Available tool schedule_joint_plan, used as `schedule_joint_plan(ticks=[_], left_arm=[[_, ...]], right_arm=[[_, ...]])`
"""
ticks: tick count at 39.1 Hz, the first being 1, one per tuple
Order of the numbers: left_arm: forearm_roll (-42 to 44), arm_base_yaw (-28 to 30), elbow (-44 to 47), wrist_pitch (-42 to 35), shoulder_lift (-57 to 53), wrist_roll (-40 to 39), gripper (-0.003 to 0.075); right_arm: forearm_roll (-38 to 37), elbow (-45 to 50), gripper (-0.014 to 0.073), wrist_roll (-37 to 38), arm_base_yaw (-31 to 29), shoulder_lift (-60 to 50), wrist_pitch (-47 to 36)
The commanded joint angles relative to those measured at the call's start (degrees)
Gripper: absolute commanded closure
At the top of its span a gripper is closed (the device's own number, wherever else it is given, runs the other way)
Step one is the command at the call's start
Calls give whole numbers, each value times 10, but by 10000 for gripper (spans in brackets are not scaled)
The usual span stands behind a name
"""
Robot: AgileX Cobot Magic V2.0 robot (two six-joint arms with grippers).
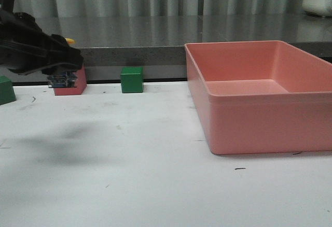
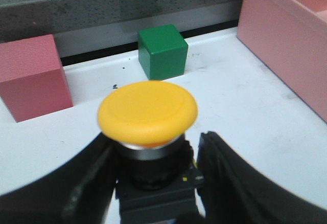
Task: Place and stand button with both arms
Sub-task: 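Move the held button with the left gripper nearer the robot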
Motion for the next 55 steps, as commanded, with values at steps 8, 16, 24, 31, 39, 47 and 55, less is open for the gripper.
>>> schedule_joint_plan(ticks=[8, 16, 24, 31, 39, 47, 55], left_arm=[[-85, 0, 65, -221, 28, 73, 510], [-104, 0, 109, -309, 72, 73, 510], [-104, -3, 136, -385, 119, 73, 510], [-104, -3, 153, -436, 140, 73, 509], [-81, -3, 154, -440, 143, 73, 479], [-80, -3, 154, -451, 143, 74, 400], [-80, -3, 154, -451, 149, 74, 400]], right_arm=[[-8, -15, 656, -4, -2, 1, -51], [-8, -15, 656, -4, -2, 1, -51], [-8, -15, 656, -4, -2, 1, -51], [-8, -15, 656, -4, -2, 1, -51], [-8, -15, 656, -4, -2, 1, -51], [-8, -15, 656, -4, -2, 1, -51], [-8, -15, 656, -4, -2, 1, -51]])
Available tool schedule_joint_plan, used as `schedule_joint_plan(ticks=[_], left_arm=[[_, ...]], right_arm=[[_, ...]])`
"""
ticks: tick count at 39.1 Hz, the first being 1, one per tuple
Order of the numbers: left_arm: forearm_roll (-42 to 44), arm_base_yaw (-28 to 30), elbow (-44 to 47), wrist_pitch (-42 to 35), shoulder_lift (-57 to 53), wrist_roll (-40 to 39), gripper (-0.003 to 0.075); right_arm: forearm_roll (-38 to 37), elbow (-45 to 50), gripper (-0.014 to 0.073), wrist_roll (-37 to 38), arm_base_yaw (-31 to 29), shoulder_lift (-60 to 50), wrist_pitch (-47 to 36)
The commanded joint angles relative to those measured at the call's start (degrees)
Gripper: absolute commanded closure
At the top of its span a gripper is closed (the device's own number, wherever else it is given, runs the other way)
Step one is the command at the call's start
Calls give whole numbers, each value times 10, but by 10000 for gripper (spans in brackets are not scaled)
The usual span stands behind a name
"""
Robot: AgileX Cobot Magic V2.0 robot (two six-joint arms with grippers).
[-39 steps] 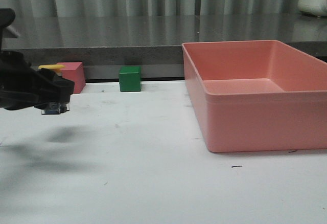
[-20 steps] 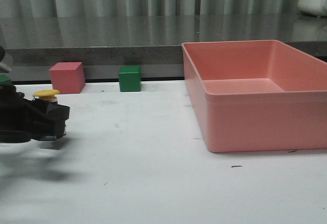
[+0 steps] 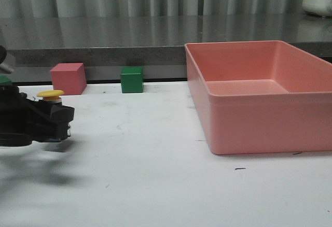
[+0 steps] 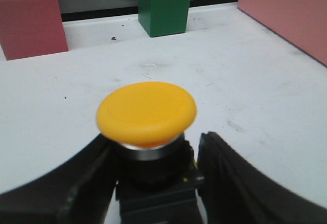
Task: Place and stand button with both arms
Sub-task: 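Move the held button with the left gripper nearer the robot, then set the button upright on the table and open the left gripper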
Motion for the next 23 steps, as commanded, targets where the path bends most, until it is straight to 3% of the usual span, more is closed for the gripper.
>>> schedule_joint_plan(ticks=[1, 14, 23], left_arm=[[-3, -3, -4, -71, -15, 1, 400], [4, -3, 5, -129, 17, 1, 397], [11, -3, 5, -129, 17, 1, 221]], right_arm=[[-8, -15, 656, -4, -2, 1, -51], [-8, -15, 656, -4, -2, 1, -51], [-8, -15, 656, -4, -2, 1, -51]])
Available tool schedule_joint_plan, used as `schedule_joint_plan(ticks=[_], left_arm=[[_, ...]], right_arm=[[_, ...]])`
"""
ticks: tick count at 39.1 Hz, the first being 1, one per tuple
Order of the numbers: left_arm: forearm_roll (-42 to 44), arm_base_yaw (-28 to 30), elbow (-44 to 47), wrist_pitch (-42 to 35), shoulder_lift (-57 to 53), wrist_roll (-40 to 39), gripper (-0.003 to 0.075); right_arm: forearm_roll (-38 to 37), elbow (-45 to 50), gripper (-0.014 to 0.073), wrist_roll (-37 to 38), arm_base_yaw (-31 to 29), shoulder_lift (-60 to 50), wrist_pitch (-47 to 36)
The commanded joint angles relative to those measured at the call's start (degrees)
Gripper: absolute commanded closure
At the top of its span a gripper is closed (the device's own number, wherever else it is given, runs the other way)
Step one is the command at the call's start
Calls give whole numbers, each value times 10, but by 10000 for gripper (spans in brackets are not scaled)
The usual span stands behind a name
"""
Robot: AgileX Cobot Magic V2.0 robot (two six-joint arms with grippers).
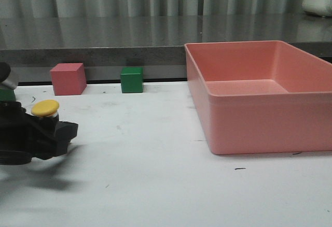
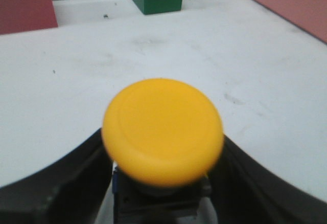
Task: Place and stand button with both arms
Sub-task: 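Set the button upright on the table and open the left gripper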
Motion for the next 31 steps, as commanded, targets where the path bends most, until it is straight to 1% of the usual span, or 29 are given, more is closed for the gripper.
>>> schedule_joint_plan(ticks=[1, 4, 14, 23, 27, 31], left_arm=[[-2, -3, -2, -111, -21, -1, 204], [-2, -3, -2, -111, -21, -1, 181], [-3, -3, 4, -115, -28, -1, 181], [-3, -3, 20, -114, -78, -1, 181], [-3, -3, 20, -98, -112, -1, 181], [-3, -3, 19, -51, -152, -1, 181]], right_arm=[[-8, -15, 656, -4, -2, 1, -51], [-8, -15, 656, -4, -2, 1, -51], [-8, -15, 656, -4, -2, 1, -51], [-8, -15, 656, -4, -2, 1, -51], [-8, -15, 656, -4, -2, 1, -51], [-8, -15, 656, -4, -2, 1, -51]])
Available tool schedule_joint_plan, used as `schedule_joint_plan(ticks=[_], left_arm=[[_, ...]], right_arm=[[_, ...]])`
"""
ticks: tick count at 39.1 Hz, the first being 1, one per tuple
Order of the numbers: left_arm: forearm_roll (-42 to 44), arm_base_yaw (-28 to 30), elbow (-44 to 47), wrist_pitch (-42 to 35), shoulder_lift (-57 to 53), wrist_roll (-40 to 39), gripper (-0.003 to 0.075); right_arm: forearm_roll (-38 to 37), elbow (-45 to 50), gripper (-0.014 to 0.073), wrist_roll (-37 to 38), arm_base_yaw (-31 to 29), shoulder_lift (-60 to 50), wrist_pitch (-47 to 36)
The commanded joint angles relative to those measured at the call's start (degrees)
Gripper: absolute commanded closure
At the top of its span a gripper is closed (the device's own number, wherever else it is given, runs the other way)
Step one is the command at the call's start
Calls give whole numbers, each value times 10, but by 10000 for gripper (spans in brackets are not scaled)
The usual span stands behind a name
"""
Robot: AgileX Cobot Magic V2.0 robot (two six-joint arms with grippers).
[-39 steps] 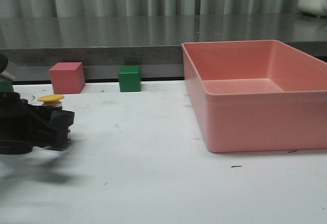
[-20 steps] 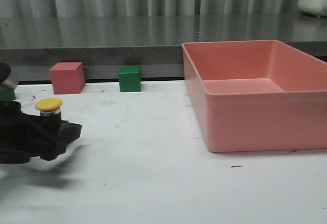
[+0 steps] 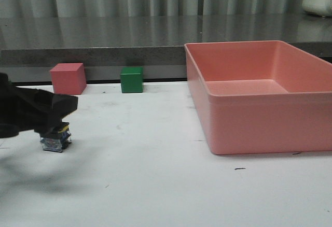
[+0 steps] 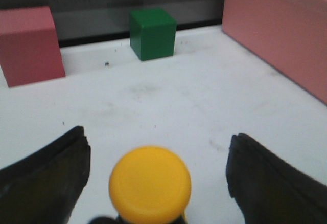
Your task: Place and stand button with both arms
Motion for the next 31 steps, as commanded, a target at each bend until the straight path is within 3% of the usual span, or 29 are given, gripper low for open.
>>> schedule_joint_plan(ticks=[1, 7, 18, 22, 31], left_arm=[[-3, -3, -5, -45, -61, -1, 181], [-1, -3, -8, 40, -134, -1, 185], [25, -3, -62, 272, -274, -2, 226], [25, -3, -70, 326, -333, -2, 316], [23, -3, -70, 403, -463, -27, 599]], right_arm=[[-8, -15, 656, -4, -2, 1, -51], [-8, -15, 656, -4, -2, 1, -51], [-8, -15, 656, -4, -2, 1, -51], [-8, -15, 656, -4, -2, 1, -51], [-8, -15, 656, -4, -2, 1, -51]])
